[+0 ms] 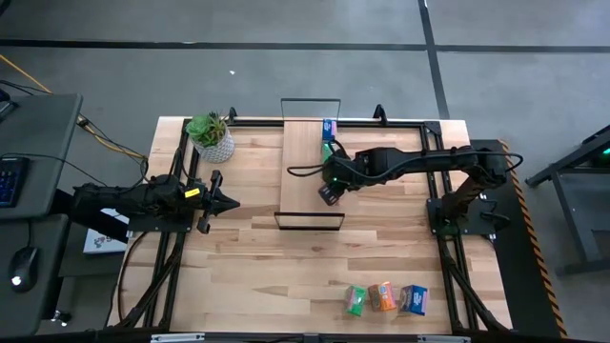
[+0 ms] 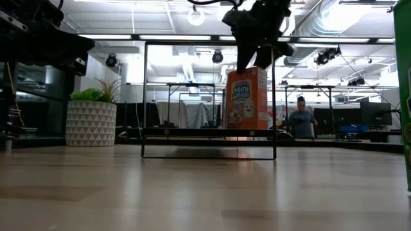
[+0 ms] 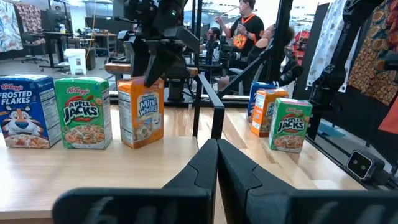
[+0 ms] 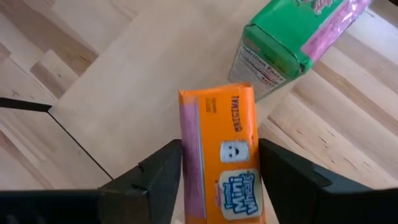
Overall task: Stack cereal on shelf
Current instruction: Put the top orange cereal box on the shelf
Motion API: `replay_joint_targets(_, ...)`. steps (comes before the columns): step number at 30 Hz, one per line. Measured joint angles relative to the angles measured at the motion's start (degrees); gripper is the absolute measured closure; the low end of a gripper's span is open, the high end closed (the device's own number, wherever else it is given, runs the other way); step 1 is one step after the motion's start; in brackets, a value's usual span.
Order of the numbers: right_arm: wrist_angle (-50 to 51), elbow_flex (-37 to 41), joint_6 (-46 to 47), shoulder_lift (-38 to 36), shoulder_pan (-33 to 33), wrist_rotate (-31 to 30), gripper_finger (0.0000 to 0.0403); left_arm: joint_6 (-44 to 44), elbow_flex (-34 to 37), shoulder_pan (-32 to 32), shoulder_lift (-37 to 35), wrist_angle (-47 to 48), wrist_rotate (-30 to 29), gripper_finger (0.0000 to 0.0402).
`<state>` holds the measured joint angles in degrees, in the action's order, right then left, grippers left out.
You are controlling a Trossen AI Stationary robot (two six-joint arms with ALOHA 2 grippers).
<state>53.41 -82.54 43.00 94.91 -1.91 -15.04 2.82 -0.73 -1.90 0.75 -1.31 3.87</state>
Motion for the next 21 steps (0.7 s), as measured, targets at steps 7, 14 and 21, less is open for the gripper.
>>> replay_joint_targets(7,-3.34,0.0,-1.82,0.0,0.02,-4.4,0.0199,-0.02,-0.01,-0.02,-0.02,-0.02,0.01,0.0398)
replay_joint_targets(14,-7.99,-1.56,-9.54,0.02,-0.01,-6.5,0.0199,0.0,0.01,0.0,0.0,-0.01,0.0,0.0398)
replay_joint_targets(21,-3.19,-8.86,-21.12,0.0,1.51,-7.07,0.0203,-0.02,-0.01,0.01,0.0,0.01,0.01,0.0398)
